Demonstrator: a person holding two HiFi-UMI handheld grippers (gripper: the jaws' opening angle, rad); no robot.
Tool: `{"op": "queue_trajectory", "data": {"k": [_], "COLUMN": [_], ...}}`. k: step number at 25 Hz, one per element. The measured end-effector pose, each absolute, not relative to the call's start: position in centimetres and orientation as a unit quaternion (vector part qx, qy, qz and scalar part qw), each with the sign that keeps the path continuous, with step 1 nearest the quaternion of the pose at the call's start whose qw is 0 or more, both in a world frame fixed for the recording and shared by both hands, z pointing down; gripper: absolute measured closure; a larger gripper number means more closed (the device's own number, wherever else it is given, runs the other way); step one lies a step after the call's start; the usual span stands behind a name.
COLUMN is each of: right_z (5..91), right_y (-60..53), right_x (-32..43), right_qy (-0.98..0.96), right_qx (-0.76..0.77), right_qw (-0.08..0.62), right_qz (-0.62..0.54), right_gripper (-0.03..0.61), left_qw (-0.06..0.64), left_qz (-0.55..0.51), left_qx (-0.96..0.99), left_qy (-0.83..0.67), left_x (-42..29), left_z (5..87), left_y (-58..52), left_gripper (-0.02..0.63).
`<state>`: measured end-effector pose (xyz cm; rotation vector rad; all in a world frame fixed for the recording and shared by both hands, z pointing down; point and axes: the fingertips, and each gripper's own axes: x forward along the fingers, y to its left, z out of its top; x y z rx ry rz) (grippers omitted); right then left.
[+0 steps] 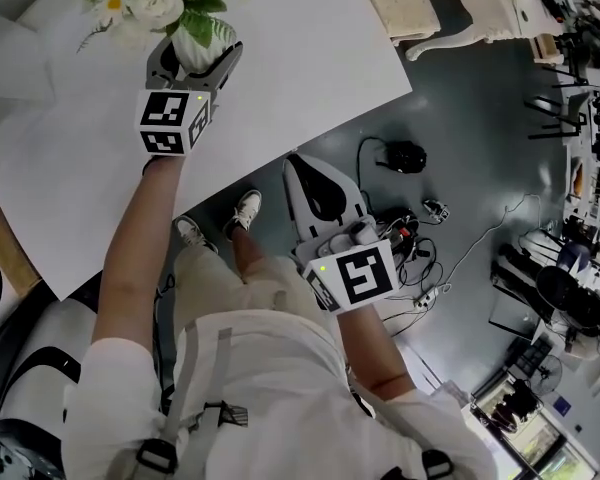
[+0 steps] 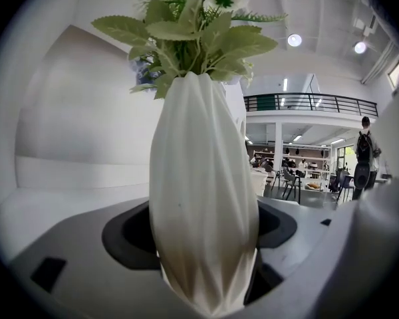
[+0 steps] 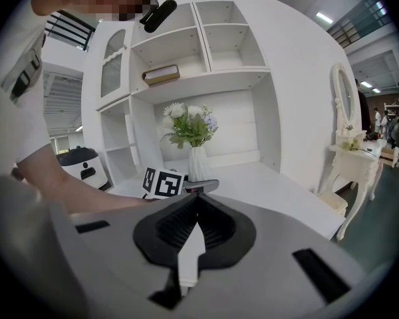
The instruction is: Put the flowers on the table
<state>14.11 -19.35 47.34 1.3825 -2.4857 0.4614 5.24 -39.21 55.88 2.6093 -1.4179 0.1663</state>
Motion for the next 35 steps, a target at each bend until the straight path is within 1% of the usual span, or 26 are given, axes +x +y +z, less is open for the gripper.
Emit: {"op": "queue_trajectory", "data": {"k": [8,20,26,35], "right_z": [46.9,47.0,46.1,47.0], "right_y": [-19.5,-19.4,-19.9,-18.0], "right_x": [14.5,14.3,14.6,16.1], "right_qy": [-0.854,-0.856,-0.854,-0.851], "right_qx": [0.479,0.476,0.478,0.486], "right_qw": [0.126,0.122,0.118,0.113], "right_qz": [0.162,0.161,0.165,0.165], "right_gripper": [0.569,0.569,0.569,0.569], "left_qw": [0.062,0.060,0.043,0.018], "left_qz": [0.059,0.062,0.071,0.081], "left_qx": [0.876,0.877,0.879,0.879], "left_qy": [-0.474,-0.473,-0.469,-0.469], "left_x": [5.5,5.4,6.0,7.0], "left_z": [55.3,55.8,54.9,56.1], "left_y": [-38.9,-38.2,-38.8,-36.7], "left_gripper": [0.230,0.230,0.230,0.230]}}
